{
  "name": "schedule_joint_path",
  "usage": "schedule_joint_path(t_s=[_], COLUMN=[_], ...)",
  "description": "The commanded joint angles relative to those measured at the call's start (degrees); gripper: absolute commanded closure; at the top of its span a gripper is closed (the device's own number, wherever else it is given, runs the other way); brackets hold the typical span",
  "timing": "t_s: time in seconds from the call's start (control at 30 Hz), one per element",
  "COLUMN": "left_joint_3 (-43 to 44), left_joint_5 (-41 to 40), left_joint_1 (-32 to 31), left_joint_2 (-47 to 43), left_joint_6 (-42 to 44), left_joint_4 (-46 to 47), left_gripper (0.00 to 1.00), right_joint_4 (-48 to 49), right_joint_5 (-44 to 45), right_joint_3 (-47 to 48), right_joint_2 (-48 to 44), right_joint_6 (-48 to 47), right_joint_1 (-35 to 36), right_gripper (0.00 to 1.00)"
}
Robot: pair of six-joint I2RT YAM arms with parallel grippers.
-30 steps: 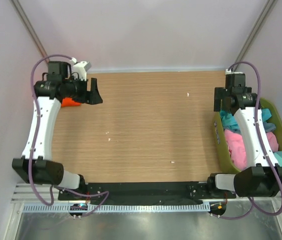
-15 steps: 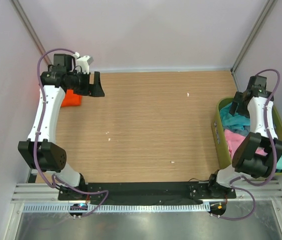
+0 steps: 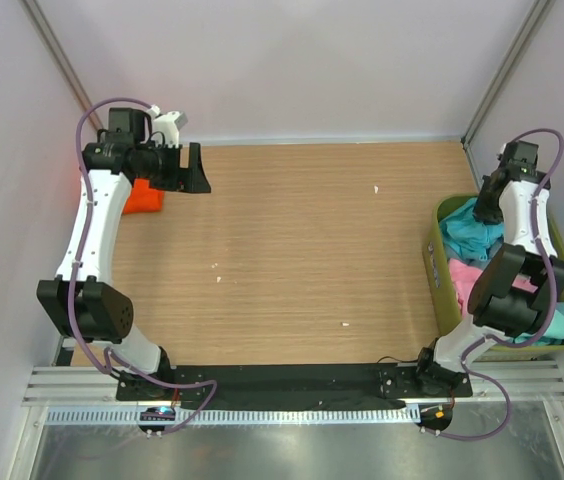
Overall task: Fold and stack the t-shirts
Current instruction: Grab the tshirt from the pile, then move the tshirt to the center of the board
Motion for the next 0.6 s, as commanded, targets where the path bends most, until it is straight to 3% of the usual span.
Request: schedule_joint_path(t_s=[0.0,0.13,0.27,0.4,0.57], left_joint_3=[-0.59,-0.77,-1.65,-6.03,-9.56], left_joint_5=[1.24,-0.52,-4.03,-8.78,-12.03], left_joint_1=[0.04,0.04,0.13,0.04,0.04], left_joint_2=[-1.06,-1.67,-3.25,-6.76,-8.88], left_joint_6=[-0.60,-0.77,-1.12,-2.86,-6.13], left_joint_4=[2.72,3.52,5.36,10.62,13.36], left_gripper=[0.14,0.15,0.13,0.08,0.04], right_joint_4=[1.53,-0.32,-0.59,4.15,5.48], right_joint_5=[-0.90,-2.83,-14.73,-23.90,-24.73], right_joint_3=[4.11,10.24,19.31,22.22,23.98], right_joint_2=[-2.88,-10.07,-16.33,-21.69,-22.58], right_joint_6=[0.10,-3.75,-12.52,-18.61,-24.77], right_joint_1=[-0.29,-0.20,1.56,4.54,18.33], right_gripper=[0.99,0.99,0.99,0.99,0.99])
